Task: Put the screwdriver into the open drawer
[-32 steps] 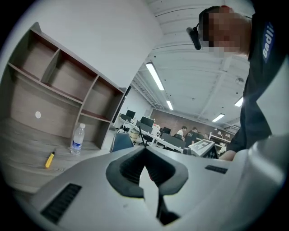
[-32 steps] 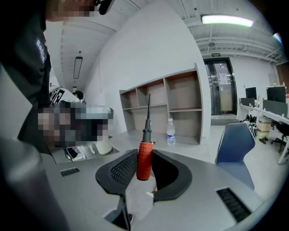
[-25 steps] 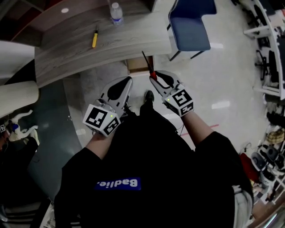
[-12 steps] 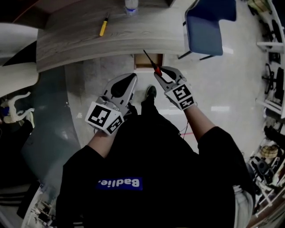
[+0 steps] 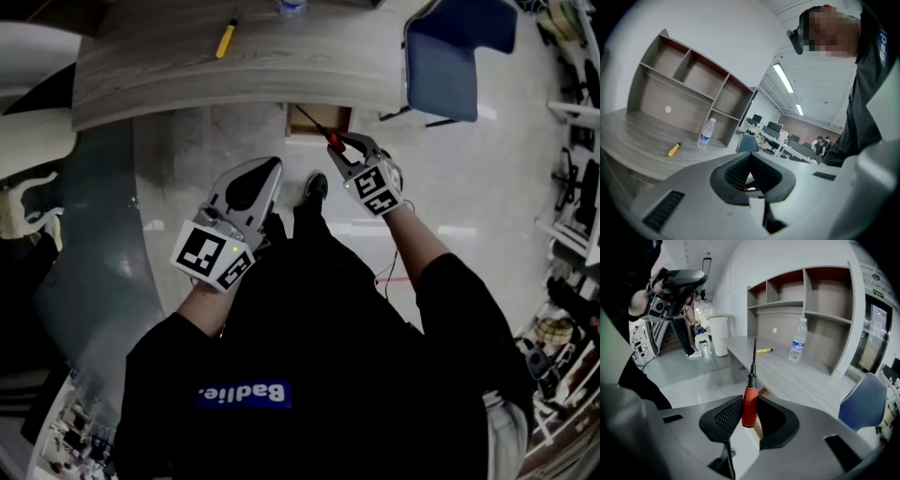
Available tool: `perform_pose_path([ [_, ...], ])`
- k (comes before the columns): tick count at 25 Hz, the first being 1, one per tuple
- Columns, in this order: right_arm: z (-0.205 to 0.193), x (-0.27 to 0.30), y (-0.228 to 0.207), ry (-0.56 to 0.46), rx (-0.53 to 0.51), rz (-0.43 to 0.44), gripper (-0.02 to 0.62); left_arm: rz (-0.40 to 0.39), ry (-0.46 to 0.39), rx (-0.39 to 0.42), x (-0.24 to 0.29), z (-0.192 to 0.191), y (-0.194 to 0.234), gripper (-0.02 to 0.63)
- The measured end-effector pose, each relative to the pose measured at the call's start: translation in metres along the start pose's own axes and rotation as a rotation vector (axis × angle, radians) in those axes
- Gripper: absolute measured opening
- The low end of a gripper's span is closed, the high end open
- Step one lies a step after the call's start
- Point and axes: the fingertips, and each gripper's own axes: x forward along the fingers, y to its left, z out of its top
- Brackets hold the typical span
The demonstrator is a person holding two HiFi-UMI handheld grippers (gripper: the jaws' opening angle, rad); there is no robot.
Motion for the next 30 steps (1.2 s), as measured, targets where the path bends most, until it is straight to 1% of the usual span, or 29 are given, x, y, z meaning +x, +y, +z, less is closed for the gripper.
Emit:
perform_pose_path([
  [5,-0.024,0.025,-0.008,0.076,-0.080,-0.026,0.120,0.026,0.019,-0.011,-0.008,-0.009,0.014,0.002],
  [10,-0.042,0.050,-0.005,0.136,-0.173,-0.016,0.120,0.037,0.028,-0.025,-0.011,-0.018,0.023,0.003],
  [17,-0.071,0.077,-0.010,0.212,-0.231,0.012,0.120,0.040,0.030,-0.045,-0.006,-0.027,0.034,0.002],
  [26,-0.113,0.101,-0.019,0.357,-0.301,0.037,0.120,0.061,0.040,-0.054,-0.013,-0.033,0.043,0.003],
  [30,-0.121,0.112,-0.025,0.411,-0.327,0.054,0.120,0.073,0.047,-0.066,-0.018,-0.039,0.049,0.003],
])
